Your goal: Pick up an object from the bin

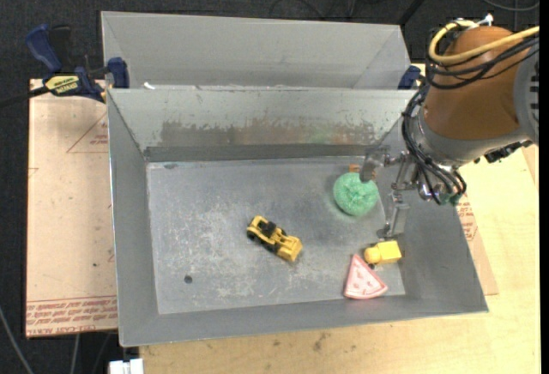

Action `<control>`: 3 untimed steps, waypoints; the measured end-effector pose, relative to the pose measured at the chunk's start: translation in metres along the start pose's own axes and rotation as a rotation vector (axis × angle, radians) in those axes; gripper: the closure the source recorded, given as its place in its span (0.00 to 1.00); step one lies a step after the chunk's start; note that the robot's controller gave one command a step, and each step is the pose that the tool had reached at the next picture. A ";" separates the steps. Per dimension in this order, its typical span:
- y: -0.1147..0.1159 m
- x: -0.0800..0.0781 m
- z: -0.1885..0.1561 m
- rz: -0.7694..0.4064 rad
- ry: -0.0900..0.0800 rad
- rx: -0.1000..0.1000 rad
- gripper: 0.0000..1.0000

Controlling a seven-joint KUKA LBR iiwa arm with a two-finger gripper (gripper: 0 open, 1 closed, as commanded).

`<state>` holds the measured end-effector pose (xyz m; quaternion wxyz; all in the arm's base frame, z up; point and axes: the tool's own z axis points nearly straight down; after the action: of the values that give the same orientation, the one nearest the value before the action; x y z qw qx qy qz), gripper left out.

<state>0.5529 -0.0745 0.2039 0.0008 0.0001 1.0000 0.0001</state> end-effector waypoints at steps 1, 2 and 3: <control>0.029 -0.033 0.036 0.058 -0.007 0.000 0.00; 0.035 -0.040 0.054 0.064 0.002 -0.003 0.00; 0.066 -0.049 0.095 0.060 -0.008 0.002 0.00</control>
Offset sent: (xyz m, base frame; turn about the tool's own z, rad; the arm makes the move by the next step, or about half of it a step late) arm 0.0380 0.0237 -0.0539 0.0665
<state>0.6024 -0.0084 0.1094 0.0049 0.0300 0.9995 -0.0009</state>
